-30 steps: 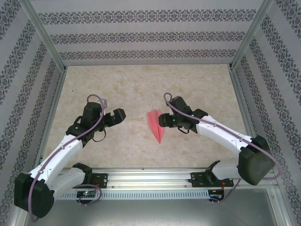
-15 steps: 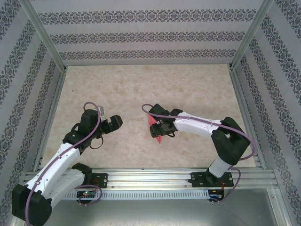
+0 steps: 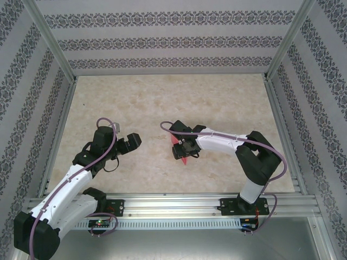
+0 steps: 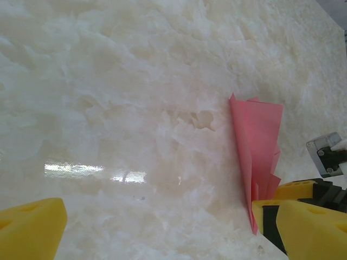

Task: Fold a paper plane with a square sheet of paper (fold left side to right side)
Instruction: Pick up the paper plane at the center of the table.

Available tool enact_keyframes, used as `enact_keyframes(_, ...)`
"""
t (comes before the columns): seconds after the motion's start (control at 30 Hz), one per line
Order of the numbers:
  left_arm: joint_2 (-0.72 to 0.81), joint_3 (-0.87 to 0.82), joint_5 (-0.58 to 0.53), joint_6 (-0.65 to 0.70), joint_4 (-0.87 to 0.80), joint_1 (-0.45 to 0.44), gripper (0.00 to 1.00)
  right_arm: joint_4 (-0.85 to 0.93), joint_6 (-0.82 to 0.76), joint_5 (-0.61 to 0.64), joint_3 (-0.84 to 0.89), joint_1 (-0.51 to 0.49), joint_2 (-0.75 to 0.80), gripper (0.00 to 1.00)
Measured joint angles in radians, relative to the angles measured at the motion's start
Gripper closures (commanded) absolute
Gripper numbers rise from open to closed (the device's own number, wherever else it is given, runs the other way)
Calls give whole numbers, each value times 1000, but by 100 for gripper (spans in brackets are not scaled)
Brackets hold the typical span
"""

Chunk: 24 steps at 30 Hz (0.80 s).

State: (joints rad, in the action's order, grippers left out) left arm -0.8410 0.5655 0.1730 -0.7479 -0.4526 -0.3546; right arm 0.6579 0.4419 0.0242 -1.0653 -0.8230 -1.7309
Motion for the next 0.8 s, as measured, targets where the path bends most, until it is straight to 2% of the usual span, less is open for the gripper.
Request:
enact_keyframes(0.23,-4,0,0,0,-1,0,0,0,0,0,0,0,-2,50)
enact_keyframes(0.6,-5,0,0,0,-2,0,0,0,-17,1,0,0,-2,67)
enact_keyframes(0.8,-5,0,0,0,-2,0,0,0,-19,1,0,1,-2,72)
